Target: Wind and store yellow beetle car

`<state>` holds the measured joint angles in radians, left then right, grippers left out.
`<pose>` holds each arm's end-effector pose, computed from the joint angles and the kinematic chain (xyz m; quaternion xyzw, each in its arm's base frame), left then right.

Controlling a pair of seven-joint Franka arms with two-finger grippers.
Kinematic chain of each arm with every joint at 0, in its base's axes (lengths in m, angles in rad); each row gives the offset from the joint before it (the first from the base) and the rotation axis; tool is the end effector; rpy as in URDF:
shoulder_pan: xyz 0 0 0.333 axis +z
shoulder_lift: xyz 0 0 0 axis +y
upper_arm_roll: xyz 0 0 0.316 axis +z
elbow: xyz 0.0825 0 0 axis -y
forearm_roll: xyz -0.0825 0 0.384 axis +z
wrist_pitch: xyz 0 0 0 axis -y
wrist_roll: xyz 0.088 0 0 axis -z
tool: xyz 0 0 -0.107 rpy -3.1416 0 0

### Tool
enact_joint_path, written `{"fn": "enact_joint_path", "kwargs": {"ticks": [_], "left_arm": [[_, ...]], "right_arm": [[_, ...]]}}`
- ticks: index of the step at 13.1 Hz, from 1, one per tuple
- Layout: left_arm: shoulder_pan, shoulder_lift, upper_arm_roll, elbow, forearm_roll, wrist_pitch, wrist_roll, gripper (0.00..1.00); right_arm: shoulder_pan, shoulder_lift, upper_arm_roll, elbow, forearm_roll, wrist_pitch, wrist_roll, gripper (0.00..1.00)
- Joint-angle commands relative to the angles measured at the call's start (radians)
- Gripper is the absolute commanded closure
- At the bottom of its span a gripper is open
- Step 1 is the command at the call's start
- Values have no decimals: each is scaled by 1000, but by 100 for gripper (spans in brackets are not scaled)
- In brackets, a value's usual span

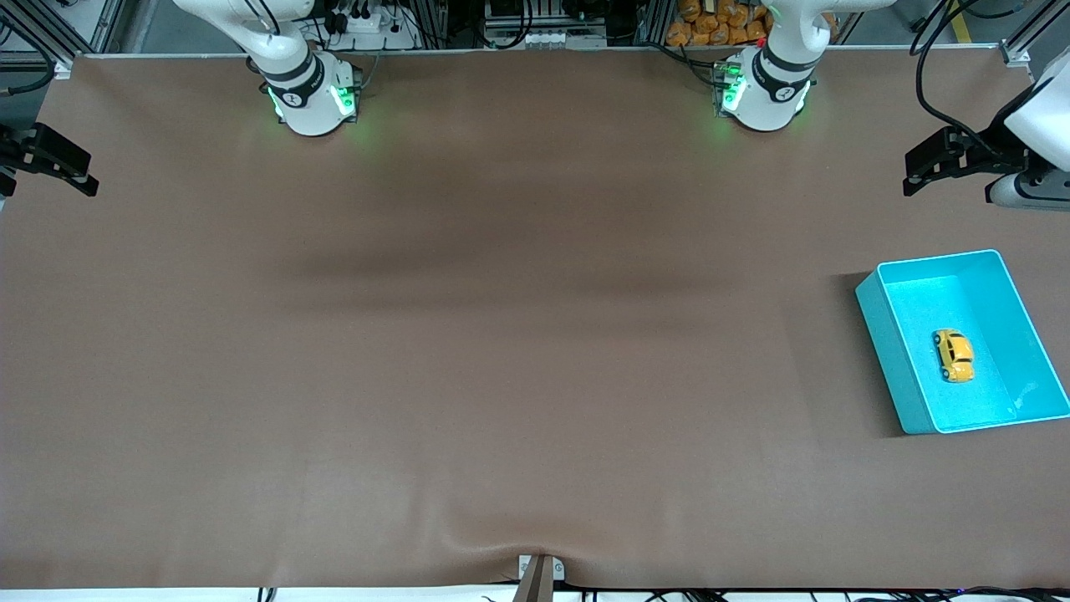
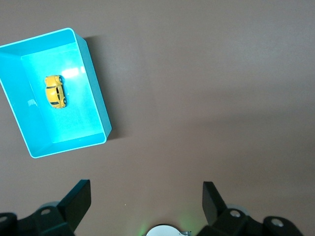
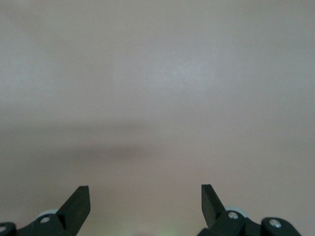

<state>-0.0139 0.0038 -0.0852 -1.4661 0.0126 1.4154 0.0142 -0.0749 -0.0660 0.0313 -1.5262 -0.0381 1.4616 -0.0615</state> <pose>0.5370 -0.0518 0.6578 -0.9981 0.0558 0.0270 0.0072 0.5215 -0.0265 0.6713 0.9998 0.0068 -0.0004 0.0200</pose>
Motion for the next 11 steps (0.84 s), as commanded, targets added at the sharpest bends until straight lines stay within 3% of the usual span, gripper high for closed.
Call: {"fn": "enact_joint_path", "kwargs": {"ticks": [1,11], "left_arm": [[-1,-4,2,13,-11,-16,3,0],[-1,-5,1,13,-11,-16,12,0]], "right_arm": [[12,8,-7,14,9,-6,22,0],[14,6,-7,14,9,-4,22,0]]}}
